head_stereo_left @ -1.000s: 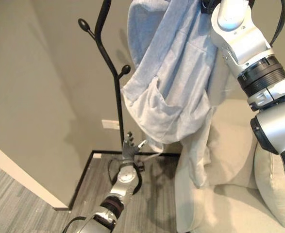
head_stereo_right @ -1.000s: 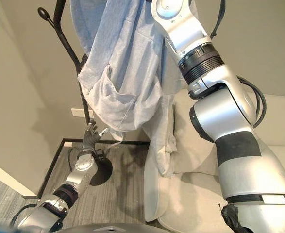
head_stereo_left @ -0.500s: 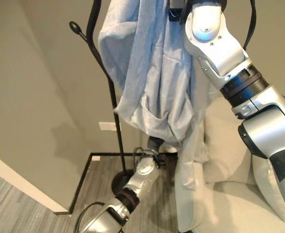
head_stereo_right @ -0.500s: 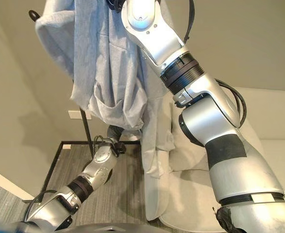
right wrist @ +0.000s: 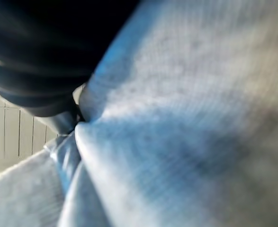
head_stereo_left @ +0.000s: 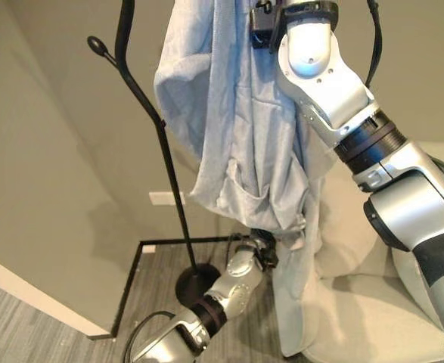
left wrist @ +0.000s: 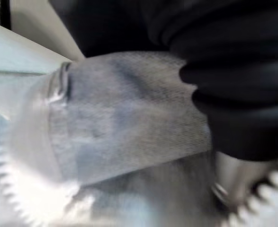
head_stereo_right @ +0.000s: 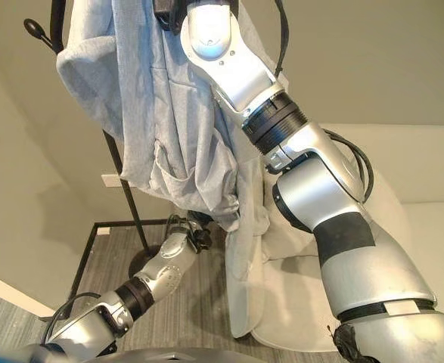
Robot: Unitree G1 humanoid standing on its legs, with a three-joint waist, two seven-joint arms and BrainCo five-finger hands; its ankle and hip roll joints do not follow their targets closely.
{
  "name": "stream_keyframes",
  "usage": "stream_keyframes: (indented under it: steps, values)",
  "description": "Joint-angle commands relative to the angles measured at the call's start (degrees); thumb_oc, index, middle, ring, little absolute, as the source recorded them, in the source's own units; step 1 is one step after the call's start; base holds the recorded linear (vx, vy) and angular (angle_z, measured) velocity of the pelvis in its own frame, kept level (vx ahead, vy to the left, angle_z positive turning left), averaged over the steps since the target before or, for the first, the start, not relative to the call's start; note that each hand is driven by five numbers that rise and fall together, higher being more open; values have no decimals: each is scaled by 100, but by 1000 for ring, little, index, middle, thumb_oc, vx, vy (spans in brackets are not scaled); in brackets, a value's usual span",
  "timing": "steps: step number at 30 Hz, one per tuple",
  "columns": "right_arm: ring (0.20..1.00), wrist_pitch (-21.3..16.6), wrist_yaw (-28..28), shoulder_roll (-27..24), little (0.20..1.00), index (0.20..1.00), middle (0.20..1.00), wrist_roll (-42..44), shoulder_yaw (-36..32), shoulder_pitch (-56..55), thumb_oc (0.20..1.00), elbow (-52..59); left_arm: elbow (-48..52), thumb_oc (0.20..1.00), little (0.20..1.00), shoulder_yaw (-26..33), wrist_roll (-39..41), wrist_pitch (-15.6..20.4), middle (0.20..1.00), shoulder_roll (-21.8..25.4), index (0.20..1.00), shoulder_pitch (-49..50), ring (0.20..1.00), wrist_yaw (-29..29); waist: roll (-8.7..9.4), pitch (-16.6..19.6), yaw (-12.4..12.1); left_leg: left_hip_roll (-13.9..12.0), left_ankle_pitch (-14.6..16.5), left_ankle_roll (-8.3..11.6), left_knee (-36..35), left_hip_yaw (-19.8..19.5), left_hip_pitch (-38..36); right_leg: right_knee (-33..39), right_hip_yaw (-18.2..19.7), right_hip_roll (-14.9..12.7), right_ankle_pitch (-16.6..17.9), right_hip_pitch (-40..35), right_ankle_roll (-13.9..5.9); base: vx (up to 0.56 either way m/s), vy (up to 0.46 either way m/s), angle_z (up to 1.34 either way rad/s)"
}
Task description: Hang the clothes on the sofa on the clothes rack.
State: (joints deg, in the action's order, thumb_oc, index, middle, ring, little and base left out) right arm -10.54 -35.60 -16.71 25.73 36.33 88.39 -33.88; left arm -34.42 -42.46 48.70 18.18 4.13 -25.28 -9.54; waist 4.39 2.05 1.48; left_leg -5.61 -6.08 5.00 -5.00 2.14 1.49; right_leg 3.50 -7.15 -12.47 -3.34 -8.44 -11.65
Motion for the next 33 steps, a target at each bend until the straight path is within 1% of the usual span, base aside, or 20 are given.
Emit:
stream_keyframes:
  steps: [1, 5, 6, 7, 10, 14, 15, 16, 17, 19, 20, 21, 22, 25, 26, 27, 28, 29, 31, 33]
  values:
    - [200, -162, 80, 78, 200, 200, 200, 34, 122, 750, 200, -446, -480, 200, 200, 199, -158, 160, 200, -407, 200, -668, 200, 50, 156, 45, -118, -638, -34, 333, 0, -132, 59, -300, 219, -145, 327, 139, 351, 15, 8, -7]
    - [200, -145, 65, -24, 200, 200, 200, 111, 167, 856, 200, -587, -510, 200, 200, 617, -73, 256, 200, -273, 200, -620, 200, -197, 169, -27, -129, -641, -48, 331, 0, -135, 81, -324, 209, -134, 306, 167, 351, 39, 14, -1]
    - [200, -145, 65, -23, 200, 200, 200, 111, 167, 857, 200, -587, -510, 200, 200, 618, -72, 256, 200, -272, 200, -621, 200, -197, 169, -28, -127, -641, -48, 331, 0, -136, 80, -326, 208, -134, 305, 167, 351, 45, 26, 1]
    - [200, -168, 27, -190, 200, 200, 200, 159, 163, 855, 200, -464, -386, 200, 200, 827, -71, 325, 200, -155, 200, -542, 200, -296, 180, -59, -129, -633, -50, 321, 0, -139, 96, -349, 211, -143, 308, 185, 345, 51, 34, 2]
    - [200, -178, -10, -446, 200, 200, 200, 162, 154, 781, 200, -158, -180, 200, 200, 1045, -78, 388, 200, 5, 200, -405, 200, -420, 205, -86, -158, -614, -46, 298, 0, -144, 114, -354, 194, -169, 325, 187, 336, 49, 36, 2]
    - [200, -211, -79, -1334, 200, 200, 200, -46, -20, 354, 200, 1110, 746, 200, 200, 1596, -549, 510, 200, 488, 200, 119, 200, -779, 239, -124, -204, -538, -32, 250, 0, -174, 196, -347, 136, -231, 436, 206, 291, 67, 72, 6]
    - [200, -237, -119, -1869, 200, 200, 200, -256, -212, 32, 200, 1763, 1294, 200, 200, 1881, -819, 551, 200, 715, 200, 442, 200, -931, 264, -125, -237, -480, -9, 219, 0, -190, 241, -312, 95, -273, 542, 203, 260, 84, 103, 14]
    - [200, -256, -152, -2162, 200, 200, 200, -347, -382, -201, 200, 2035, 1559, 200, 200, 2071, -1003, 577, 200, 833, 200, 608, 200, -1052, 275, -131, -257, -447, 5, 203, 0, -205, 269, -284, 71, -300, 607, 197, 237, 66, 79, 17]
    - [200, -246, -154, -2167, 200, 200, 200, -355, -403, -234, 200, 2060, 1582, 200, 200, 2061, -1014, 566, 200, 843, 200, 628, 200, -1065, 288, -120, -258, -442, 5, 201, 0, -207, 271, -278, 67, -304, 610, 193, 235, 43, 64, 19]
    - [200, -265, -163, -2736, 200, 200, 200, -577, -745, -714, 200, 2655, 2124, 200, 200, 2483, -1322, 621, 200, 1064, 200, 950, 200, -1259, 300, -150, -300, -362, 34, 162, 0, -248, 330, -208, 42, -365, 781, 190, 175, 57, 110, 14]
    - [200, -279, -127, -3176, 200, 200, 200, -786, -1112, -1218, 200, 3077, 2625, 200, 200, 2861, -1800, 620, 200, 1316, 200, 1226, 200, -1462, 335, -157, -343, -279, 76, 121, 0, -267, 387, -133, 2, -426, 928, 207, 120, 47, 110, 13]
    - [200, -271, -124, -3176, 200, 200, 200, -793, -1148, -1263, 200, 3104, 2656, 200, 200, 2852, -1817, 602, 200, 1329, 200, 1251, 200, -1479, 354, -144, -346, -273, 76, 118, 0, -266, 389, -123, 1, -431, 934, 204, 116, 71, 199, 14]
    - [200, -309, -19, -3662, 200, 200, 200, -957, -1626, -1948, 200, 3490, 3184, 200, 200, 3406, -2575, 590, 200, 1665, 200, 1543, 200, -1798, 381, -169, -384, -146, 163, 31, 0, -276, 435, -69, 5, -544, 1182, 247, 35, 58, 173, 12]
    - [200, -360, 86, -3881, 200, 200, 200, -1016, -2097, -2654, 200, 3802, 3669, 200, 200, 3898, -3027, 623, 200, 1889, 200, 1745, 200, -2067, 420, -182, -404, 8, 254, -78, 0, -290, 435, -98, 42, -667, 1471, 300, -41, 55, 169, 1]
    - [200, -348, 95, -3873, 200, 200, 200, -1022, -2167, -2738, 200, 3846, 3698, 200, 200, 3884, -3038, 606, 200, 1913, 200, 1770, 200, -2076, 454, -167, -416, 19, 255, -85, 0, -284, 435, -92, 47, -679, 1476, 301, -49, 30, 114, -6]
    - [200, -360, 136, -3916, 200, 200, 200, -1046, -2299, -2948, 200, 3933, 3815, 200, 200, 4070, -3178, 605, 200, 1971, 200, 1789, 200, -2165, 433, -186, -414, 70, 287, -121, 0, -291, 425, -137, 53, -714, 1556, 325, -66, 45, 179, 0]
    - [200, -373, 193, -3955, 200, 200, 200, -1076, -2559, -3296, 200, 4045, 4009, 200, 200, 4331, -3465, 612, 200, 2138, 200, 1775, 200, -2373, 459, -204, -421, 179, 353, -208, 0, -297, 385, -273, 93, -801, 1764, 372, -91, 42, 179, 6]
    - [200, -371, 198, -3950, 200, 200, 200, -1077, -2589, -3326, 200, 4060, 4021, 200, 200, 4326, -3476, 605, 200, 2147, 200, 1781, 200, -2382, 476, -204, -429, 186, 353, -215, 0, -292, 383, -275, 101, -809, 1767, 375, -98, 39, 205, 4]
    - [200, -347, 297, -3908, 200, 200, 200, -1076, -2715, -3606, 200, 4064, 4230, 200, 200, 4595, -3765, 626, 200, 2358, 200, 1634, 200, -2607, 442, -251, -441, 384, 487, -381, 0, -291, 250, -557, 144, -967, 2070, 441, -101, 48, 257, 1]
    - [200, -346, 312, -3836, 200, 200, 200, -1101, -2789, -3692, 200, 4059, 4275, 200, 200, 4744, -4005, 597, 200, 2556, 200, 1520, 200, -2770, 420, -289, -464, 515, 562, -478, 0, -265, 133, -791, 173, -1078, 2302, 501, -82, 48, 221, -2]
